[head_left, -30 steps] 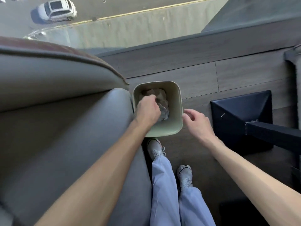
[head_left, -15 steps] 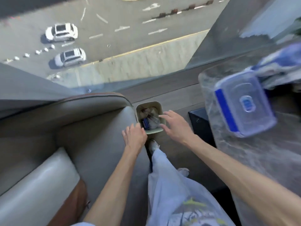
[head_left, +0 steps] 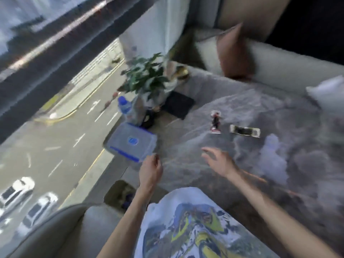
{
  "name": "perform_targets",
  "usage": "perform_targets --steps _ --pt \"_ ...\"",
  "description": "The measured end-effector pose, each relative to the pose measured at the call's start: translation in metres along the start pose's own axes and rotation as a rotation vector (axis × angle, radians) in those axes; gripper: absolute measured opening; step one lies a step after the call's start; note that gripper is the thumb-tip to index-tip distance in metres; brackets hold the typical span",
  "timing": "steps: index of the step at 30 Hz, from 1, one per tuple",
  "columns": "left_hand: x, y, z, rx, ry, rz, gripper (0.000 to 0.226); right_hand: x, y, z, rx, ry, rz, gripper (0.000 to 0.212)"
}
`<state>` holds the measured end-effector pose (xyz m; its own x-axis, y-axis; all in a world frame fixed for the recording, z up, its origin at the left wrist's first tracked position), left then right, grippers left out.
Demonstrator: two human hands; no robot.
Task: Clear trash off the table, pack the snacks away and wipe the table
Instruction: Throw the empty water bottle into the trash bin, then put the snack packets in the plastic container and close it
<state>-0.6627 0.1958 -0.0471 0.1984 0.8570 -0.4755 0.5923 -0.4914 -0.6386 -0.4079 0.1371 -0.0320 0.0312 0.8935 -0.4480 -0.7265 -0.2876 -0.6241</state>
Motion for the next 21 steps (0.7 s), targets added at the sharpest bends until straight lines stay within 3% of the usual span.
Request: perform_targets --steps 7,14,18,21 --pt "0.036 0.062 -0.127 0.244 0.199 0.193 0.033 -0.088 -0.096 -0.106 0.109 0.242 -0.350 0.031" --pt "0.081 0.074 -0.169 0.317 0.252 0.265 0.033 -0.081 -0.093 -0.121 0.237 0.374 -0.368 0.029" --pt "0.118 0.063 -0.165 0.368 0.258 0.312 0.031 -0.058 -0.086 -0.107 0.292 0.433 -0.394 0.026" --pt "0.150 0.047 -0.149 0.307 0.249 0.312 0.029 -0.033 -0.081 -0.096 0.303 0.474 -0.322 0.029"
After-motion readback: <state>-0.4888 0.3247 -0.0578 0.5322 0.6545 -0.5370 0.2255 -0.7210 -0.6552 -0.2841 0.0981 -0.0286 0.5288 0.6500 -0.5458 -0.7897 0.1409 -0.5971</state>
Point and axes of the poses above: each hand's wrist, its own x-axis towards the middle knuckle, its own y-axis out of the palm, z = x × y, the point moved 3 cm from there along x, towards the middle knuckle, and after that the axes turned 13 degrees about z, right-handed, at the moved point
